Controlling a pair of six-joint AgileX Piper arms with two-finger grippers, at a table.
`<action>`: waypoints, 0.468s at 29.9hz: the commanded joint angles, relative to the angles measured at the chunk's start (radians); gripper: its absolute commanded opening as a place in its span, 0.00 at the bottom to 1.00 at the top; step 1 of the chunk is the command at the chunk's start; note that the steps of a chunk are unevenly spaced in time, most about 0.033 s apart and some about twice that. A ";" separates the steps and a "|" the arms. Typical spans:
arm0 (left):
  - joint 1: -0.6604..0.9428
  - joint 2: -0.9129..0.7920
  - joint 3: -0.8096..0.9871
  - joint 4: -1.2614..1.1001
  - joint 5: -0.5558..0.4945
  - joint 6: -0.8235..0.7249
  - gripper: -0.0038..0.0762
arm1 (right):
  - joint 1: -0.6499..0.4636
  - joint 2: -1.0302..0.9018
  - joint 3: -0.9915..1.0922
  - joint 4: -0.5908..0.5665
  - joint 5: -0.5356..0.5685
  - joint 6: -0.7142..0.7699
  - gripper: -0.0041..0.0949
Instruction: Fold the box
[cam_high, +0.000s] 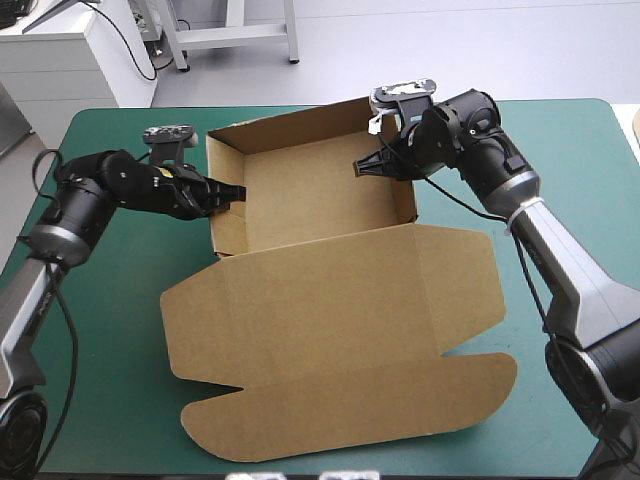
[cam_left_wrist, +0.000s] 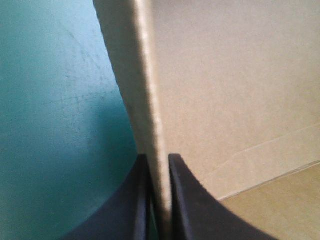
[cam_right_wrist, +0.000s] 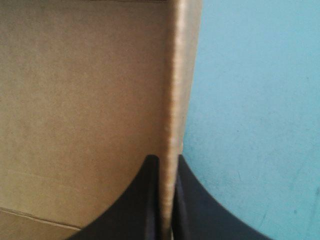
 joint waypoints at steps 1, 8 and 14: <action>-0.086 0.024 -0.108 -0.010 -0.036 -0.019 0.04 | 0.009 -0.057 0.044 0.073 -0.060 0.008 0.02; -0.120 0.147 -0.177 0.039 -0.009 -0.068 0.04 | 0.009 -0.046 0.207 0.072 -0.075 0.020 0.02; -0.120 0.222 -0.177 0.154 0.087 -0.056 0.04 | 0.009 -0.046 0.212 -0.017 -0.075 0.022 0.02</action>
